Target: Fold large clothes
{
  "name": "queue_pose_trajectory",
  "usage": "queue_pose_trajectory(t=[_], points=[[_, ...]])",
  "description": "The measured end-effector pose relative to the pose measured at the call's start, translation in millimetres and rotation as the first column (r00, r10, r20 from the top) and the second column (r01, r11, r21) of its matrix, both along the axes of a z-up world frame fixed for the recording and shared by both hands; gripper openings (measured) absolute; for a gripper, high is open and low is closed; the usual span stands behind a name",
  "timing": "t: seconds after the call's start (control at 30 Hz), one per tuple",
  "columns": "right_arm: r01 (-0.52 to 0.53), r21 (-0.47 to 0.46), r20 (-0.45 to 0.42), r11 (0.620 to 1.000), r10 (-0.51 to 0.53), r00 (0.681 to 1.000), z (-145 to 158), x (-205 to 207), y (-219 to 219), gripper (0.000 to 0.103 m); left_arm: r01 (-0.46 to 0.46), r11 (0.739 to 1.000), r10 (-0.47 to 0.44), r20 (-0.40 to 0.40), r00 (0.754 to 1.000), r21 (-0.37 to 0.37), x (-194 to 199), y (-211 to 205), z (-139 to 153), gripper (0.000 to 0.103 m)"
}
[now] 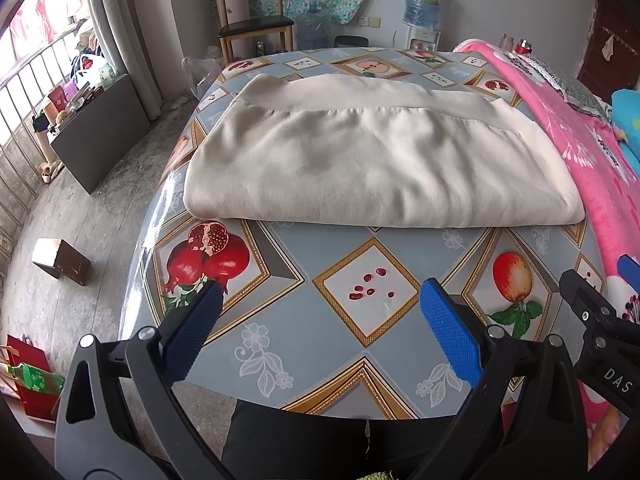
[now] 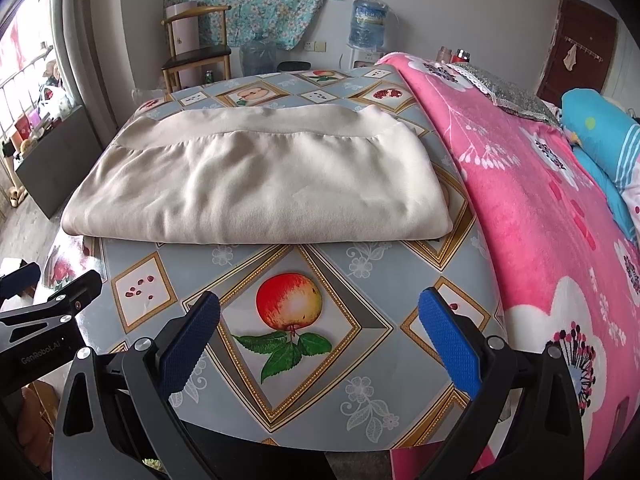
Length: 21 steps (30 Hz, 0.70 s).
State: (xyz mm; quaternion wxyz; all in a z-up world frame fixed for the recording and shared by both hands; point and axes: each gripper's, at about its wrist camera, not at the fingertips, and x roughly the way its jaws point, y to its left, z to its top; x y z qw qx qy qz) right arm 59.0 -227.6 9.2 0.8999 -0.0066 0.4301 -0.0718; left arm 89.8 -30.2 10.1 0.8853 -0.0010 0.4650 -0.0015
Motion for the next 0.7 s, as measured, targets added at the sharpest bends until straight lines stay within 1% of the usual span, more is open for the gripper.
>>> queue_pose_trajectory(t=[0.43, 0.7], points=[[-0.005, -0.009, -0.002, 1.0, 0.005, 1.0, -2.0, 0.8, 1.2, 0.097, 0.0, 1.0, 0.0, -0.001, 1.0, 0.002, 0.2, 0.4, 0.1, 0.095], [-0.013, -0.015, -0.003, 1.0, 0.013, 1.0, -1.3, 0.6, 2.1, 0.097, -0.014, 1.0, 0.014, -0.004, 1.0, 0.002, -4.0, 7.6, -2.5, 0.095]])
